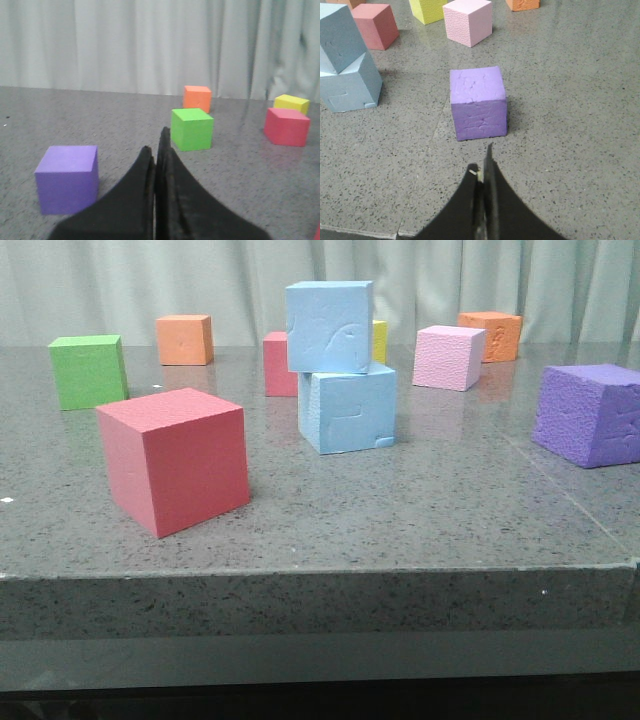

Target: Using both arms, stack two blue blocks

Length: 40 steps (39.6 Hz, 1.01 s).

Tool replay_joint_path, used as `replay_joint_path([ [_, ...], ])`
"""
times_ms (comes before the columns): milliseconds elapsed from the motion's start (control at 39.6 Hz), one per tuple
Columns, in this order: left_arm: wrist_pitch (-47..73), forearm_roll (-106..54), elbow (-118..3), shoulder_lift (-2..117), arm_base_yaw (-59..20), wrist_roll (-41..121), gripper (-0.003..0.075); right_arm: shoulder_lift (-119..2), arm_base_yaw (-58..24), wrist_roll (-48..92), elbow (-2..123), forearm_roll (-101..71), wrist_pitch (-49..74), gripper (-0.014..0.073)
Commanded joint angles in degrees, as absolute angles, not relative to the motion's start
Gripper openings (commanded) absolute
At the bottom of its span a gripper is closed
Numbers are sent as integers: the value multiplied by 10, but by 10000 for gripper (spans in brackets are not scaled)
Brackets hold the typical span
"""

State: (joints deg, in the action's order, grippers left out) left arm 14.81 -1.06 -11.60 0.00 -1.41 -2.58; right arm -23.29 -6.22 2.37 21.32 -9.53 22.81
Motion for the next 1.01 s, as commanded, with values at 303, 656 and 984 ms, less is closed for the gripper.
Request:
replay_joint_path([
  [303,26,-18,-20,-13,34,-26,-20,-234,-58,28,229,-97,190,-67],
  [656,5,-18,5,-12,34,-27,-20,-234,-58,28,229,-97,190,-67],
  [984,5,-18,5,-12,34,-27,-20,-234,-58,28,229,-97,190,-67],
])
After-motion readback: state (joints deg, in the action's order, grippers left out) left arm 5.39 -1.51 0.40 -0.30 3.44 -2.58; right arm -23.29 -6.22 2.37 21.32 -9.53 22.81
